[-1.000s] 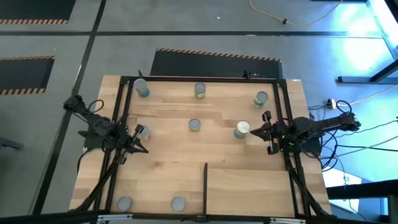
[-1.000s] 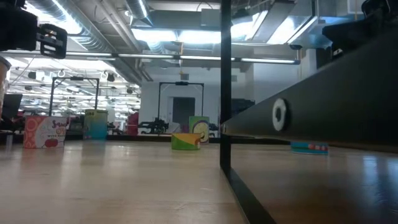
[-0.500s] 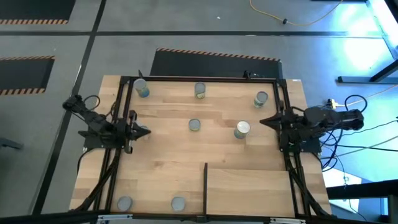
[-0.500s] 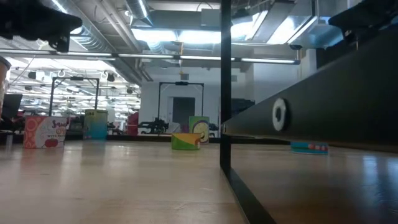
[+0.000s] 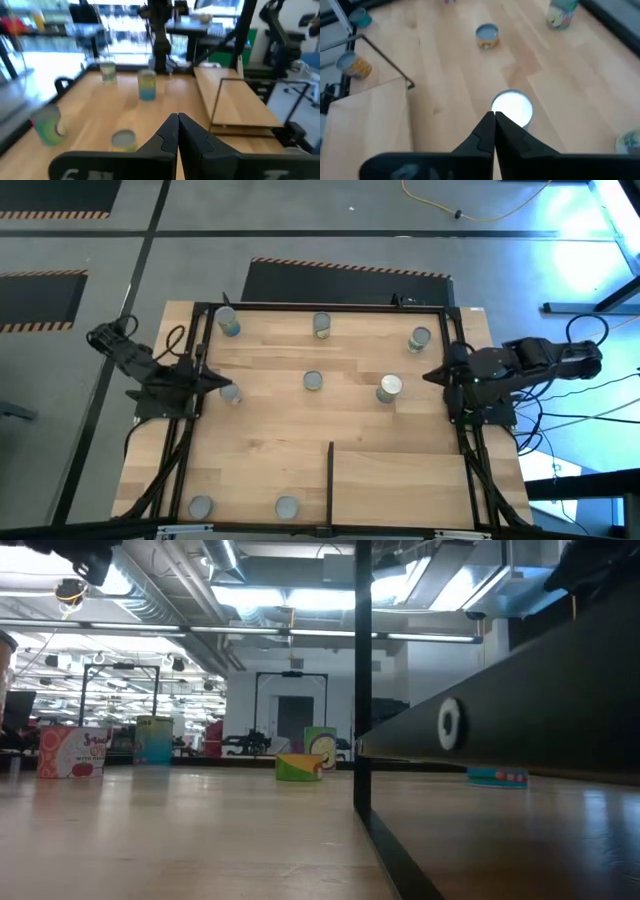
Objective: Pick and place cans onto a shelf
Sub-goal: Put the canned meatballs on the shelf
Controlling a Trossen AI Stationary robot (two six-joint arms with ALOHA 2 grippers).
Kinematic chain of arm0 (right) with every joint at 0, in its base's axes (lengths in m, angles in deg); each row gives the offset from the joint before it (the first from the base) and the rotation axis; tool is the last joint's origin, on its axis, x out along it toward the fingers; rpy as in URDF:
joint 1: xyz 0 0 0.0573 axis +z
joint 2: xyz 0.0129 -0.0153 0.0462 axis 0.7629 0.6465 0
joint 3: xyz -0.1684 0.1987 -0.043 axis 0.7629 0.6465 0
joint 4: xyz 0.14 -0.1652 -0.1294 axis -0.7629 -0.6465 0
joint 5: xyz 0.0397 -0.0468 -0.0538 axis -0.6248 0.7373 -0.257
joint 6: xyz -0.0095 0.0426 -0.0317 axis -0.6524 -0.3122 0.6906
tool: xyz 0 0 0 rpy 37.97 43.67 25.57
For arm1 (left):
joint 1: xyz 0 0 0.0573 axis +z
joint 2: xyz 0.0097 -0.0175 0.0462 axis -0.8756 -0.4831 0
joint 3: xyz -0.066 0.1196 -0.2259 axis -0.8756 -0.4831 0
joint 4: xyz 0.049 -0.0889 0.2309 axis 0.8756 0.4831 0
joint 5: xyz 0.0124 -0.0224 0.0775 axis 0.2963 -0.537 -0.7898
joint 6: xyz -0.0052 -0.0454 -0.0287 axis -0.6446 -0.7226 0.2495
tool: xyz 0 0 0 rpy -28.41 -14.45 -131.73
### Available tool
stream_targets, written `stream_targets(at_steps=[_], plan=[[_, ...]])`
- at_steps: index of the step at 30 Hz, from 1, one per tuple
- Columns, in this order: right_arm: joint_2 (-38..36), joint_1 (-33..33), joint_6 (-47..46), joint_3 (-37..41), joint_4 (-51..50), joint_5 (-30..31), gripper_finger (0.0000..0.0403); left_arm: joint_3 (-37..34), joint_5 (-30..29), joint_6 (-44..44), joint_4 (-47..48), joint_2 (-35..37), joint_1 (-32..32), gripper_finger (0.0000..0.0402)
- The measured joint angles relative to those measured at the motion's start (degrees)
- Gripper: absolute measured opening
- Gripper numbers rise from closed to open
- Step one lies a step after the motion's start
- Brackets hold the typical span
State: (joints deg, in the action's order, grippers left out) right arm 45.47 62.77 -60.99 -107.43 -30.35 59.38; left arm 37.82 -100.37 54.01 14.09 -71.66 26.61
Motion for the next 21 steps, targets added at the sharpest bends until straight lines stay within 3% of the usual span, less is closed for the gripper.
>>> stream_targets(at_steps=[7,11,21], plan=[[5.57,0.01,-9.74,-7.50,-3.71,-1.16,0.0010,11.13,3.79,-16.49,14.84,-12.44,0.00,0.0000],[6.93,0.01,-11.90,-9.11,-3.47,-1.06,0.0010,16.62,7.51,-21.02,19.45,-17.75,0.00,0.0000],[8.14,0.01,-11.99,-9.11,-3.30,-1.17,0.0010,18.57,7.82,-17.12,10.60,-19.42,-0.02,0.0000]])
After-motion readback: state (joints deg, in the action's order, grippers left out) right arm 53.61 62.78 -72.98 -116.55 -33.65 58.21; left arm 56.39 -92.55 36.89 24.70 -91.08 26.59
